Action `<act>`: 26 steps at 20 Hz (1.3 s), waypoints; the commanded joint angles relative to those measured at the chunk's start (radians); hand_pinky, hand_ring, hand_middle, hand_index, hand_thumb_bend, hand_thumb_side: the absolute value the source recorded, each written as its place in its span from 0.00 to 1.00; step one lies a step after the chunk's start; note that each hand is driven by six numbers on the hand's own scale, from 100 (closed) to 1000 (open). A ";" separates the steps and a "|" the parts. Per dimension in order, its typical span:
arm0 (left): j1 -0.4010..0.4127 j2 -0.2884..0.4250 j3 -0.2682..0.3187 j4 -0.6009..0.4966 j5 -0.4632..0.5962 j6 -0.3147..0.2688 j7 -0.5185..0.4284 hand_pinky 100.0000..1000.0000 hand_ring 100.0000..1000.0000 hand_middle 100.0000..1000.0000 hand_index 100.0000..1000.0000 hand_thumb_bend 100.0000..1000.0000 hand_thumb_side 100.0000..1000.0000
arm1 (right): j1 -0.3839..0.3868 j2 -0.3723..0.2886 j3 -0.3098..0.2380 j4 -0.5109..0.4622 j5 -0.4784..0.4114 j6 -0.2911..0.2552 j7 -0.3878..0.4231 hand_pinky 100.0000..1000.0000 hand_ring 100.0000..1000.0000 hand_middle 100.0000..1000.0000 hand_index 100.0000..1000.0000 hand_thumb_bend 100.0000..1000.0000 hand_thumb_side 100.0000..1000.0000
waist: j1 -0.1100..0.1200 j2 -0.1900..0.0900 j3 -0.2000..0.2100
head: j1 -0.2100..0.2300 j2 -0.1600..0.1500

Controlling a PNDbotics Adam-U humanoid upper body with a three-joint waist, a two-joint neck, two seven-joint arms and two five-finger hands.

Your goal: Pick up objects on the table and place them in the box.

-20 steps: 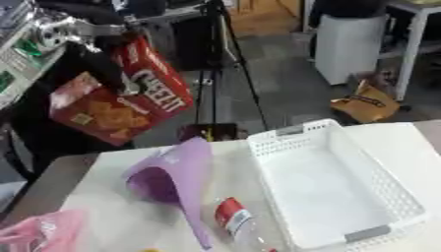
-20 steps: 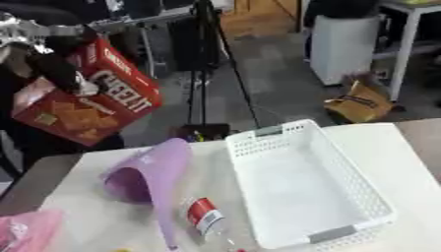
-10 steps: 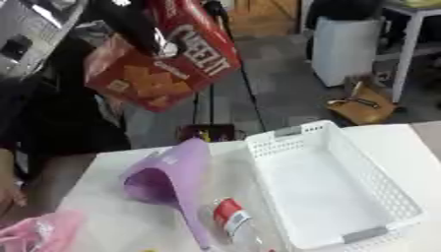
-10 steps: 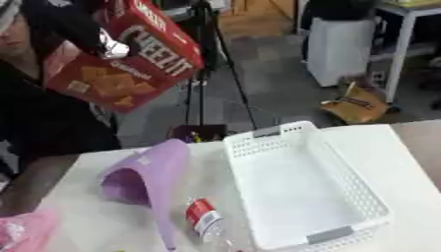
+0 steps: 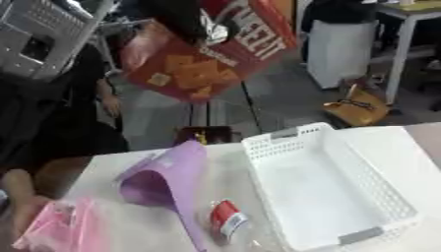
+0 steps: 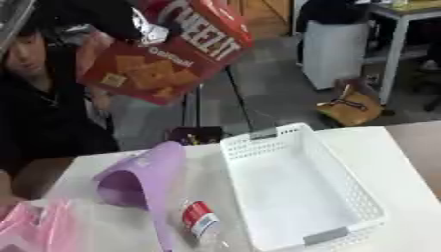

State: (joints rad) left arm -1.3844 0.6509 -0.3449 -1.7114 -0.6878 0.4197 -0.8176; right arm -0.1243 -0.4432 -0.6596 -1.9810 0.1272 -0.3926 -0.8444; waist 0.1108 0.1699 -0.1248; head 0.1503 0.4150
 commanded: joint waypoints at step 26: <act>0.059 -0.190 -0.094 -0.160 -0.080 0.249 0.160 0.51 0.37 0.26 0.49 0.00 0.27 | -0.024 -0.007 -0.003 -0.019 -0.028 -0.034 -0.010 0.65 0.58 0.51 0.52 0.00 0.67 | -0.016 0.007 -0.038 | -0.006 -0.017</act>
State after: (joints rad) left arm -1.3102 0.4402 -0.4425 -1.8704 -0.7470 0.6238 -0.6135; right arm -0.1407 -0.4338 -0.6585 -1.9810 0.1038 -0.4020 -0.8349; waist 0.1050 0.1878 -0.1609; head 0.1453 0.4079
